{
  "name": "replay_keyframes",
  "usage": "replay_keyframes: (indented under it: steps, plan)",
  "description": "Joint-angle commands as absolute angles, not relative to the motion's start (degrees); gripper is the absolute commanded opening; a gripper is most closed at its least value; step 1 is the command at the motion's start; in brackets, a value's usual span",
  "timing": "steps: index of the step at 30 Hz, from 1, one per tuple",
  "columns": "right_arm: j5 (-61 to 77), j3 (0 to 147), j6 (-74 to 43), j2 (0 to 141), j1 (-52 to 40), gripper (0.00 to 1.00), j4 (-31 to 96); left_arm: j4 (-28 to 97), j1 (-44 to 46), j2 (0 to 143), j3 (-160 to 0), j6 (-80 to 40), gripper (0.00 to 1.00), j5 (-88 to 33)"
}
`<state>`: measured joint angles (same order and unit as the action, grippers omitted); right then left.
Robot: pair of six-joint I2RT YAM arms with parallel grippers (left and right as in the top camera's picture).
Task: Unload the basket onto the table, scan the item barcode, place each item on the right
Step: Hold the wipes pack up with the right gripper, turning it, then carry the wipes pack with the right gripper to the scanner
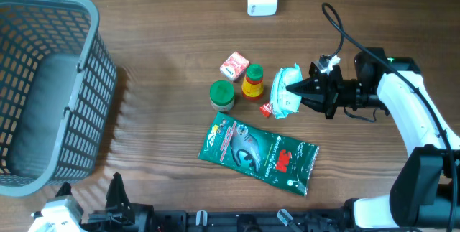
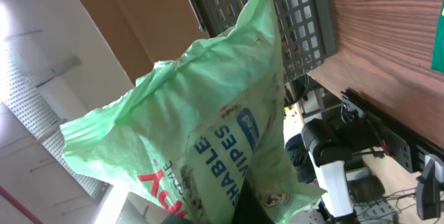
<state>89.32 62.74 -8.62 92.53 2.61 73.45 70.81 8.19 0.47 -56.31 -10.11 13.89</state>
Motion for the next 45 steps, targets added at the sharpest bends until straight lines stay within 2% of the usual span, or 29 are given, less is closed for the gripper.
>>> replay_keyframes:
  steps: [1,22,27,31,38,41,45]
  plan:
    - [93.01,63.31,-9.43,91.70,2.48,0.04,73.54,70.74,7.86,0.27,-56.47,-9.41,1.00,14.61]
    - [92.88,63.31,-12.29,91.70,2.48,0.04,73.52,70.74,7.86,0.27,-56.47,-9.41,1.00,14.61]
    - [89.62,63.31,-12.21,91.70,2.48,0.04,67.99,70.74,7.86,0.27,-56.47,-9.41,1.00,14.61]
    - [78.17,63.31,-12.23,91.70,2.48,0.04,59.96,70.74,7.86,0.27,-56.47,-9.41,1.00,14.61]
    - [57.76,63.33,-15.92,88.47,3.55,0.04,59.61,70.76,7.86,0.27,-56.47,-9.41,1.00,14.61]
    - [45.52,63.33,-21.89,81.82,5.37,0.05,59.57,70.74,7.86,0.27,-56.47,-9.41,1.00,14.63]
    - [37.04,63.33,-24.49,71.37,6.07,0.04,56.21,70.74,7.86,0.27,-56.47,-9.41,1.00,14.61]
